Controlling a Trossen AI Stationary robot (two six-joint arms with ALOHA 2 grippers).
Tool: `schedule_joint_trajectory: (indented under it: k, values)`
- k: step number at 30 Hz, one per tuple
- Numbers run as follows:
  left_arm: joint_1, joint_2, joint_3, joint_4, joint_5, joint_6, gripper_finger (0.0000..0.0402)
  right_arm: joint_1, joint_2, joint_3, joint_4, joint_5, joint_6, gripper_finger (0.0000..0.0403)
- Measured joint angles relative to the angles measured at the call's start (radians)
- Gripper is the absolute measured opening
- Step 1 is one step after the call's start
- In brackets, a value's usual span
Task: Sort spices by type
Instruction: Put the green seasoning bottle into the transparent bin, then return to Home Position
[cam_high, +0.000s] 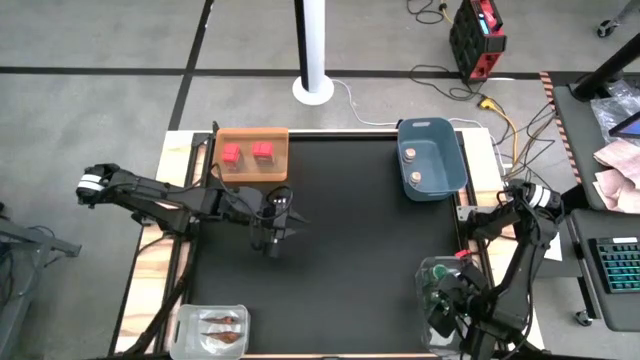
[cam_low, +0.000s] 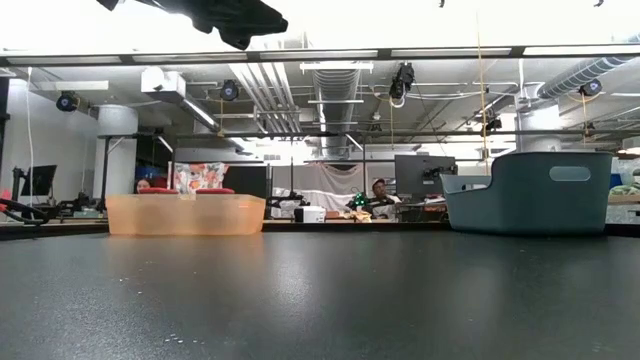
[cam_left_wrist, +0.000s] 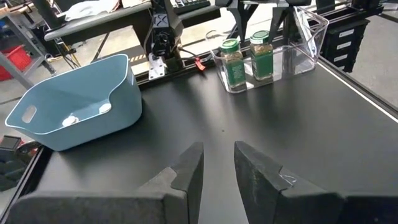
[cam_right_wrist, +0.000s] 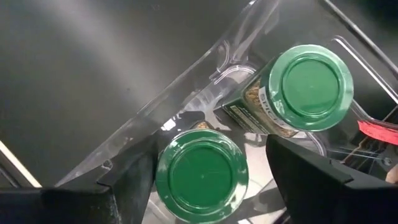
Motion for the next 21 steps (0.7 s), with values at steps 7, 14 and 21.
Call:
schedule_joint_trajectory:
  k: [7,14,21]
  values:
    - [0.0,0.0,0.0,0.001,0.0,0.0,0.0075,0.0,-0.064,0.002,-0.005,-0.007,0.026,0.0298]
    - [0.0,0.0,0.0,0.001,0.0,-0.033,0.0075,0.0,-0.145,0.038,-0.009,0.196,-0.007,0.0293]
    - [0.0,0.0,0.0,0.001,-0.001,-0.107,0.0075,-0.026,-0.202,0.104,0.018,0.633,-0.293,0.0273]
